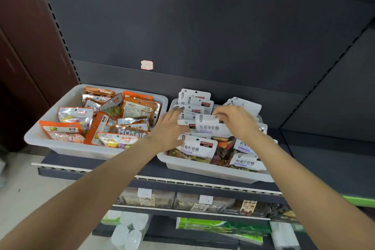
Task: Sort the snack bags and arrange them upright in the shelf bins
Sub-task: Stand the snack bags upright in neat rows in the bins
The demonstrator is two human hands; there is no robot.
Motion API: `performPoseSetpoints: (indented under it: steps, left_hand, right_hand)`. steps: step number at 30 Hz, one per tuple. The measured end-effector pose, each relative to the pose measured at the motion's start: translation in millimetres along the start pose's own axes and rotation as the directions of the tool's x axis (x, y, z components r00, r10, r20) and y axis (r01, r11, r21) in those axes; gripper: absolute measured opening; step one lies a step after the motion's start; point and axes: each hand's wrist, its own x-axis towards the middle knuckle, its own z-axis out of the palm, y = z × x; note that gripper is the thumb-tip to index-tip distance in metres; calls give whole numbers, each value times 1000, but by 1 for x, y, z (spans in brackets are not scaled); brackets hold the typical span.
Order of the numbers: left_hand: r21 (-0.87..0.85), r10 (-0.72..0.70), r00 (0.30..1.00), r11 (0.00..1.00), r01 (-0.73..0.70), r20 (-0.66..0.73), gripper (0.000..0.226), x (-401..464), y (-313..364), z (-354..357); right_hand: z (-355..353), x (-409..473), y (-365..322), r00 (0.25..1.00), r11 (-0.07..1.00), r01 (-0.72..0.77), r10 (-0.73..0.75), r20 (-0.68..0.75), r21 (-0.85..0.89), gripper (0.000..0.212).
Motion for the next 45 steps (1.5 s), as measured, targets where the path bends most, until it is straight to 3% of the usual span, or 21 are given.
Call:
performPoseSetpoints:
  steps: [4,7,10,12,17,22,26,30,34,38,42,45]
  left_hand:
    - [-119,-22,991,992,38,130,46,10,-4,-2]
    - [-280,-73,995,956,91,74,48,6,-3,4]
    - [-381,-148,989,914,142,12,75,0,-7,9]
    - [-401,-169,985,904,148,-18,92,-2,-11,10]
    - [-203,-86,985,978,54,-153,118,-1,-7,8]
    - [13,20,1000,1000,-20,15,117,27,12,1]
    - [144,46,998,988,-52,47,117,54,27,-1]
    - [189,3,991,982,-28,131,114,68,32,-4]
    - [289,-70,991,957,35,113,91,59,33,-6]
    - [328,-109,990,942,74,92,78,35,29,-1]
    - [280,-100,981,959,50,167,88,47,33,-8]
    - [149,-137,959,984,102,249,95,62,35,-8]
  right_hand:
    - [6,10,4,1000,995,17,-18,10,94,25]
    - [18,17,6,1000,955,14,-14,-2,297,21]
    - [38,19,-3,998,857,-54,31,55,512,19]
    - [54,20,-10,995,844,-92,62,74,528,19]
    - [59,20,-13,992,926,-85,45,115,367,34]
    - [34,18,30,984,970,-175,171,42,166,44]
    - [25,25,62,928,950,-310,310,208,-35,59]
    - [34,39,73,931,965,-254,226,288,64,77]
    - [46,48,74,941,963,-217,164,297,158,88]
    - [52,54,82,955,961,-216,170,245,174,59]
    - [48,57,86,967,973,-181,149,207,141,15]
    - [45,53,85,959,980,-156,120,258,125,23]
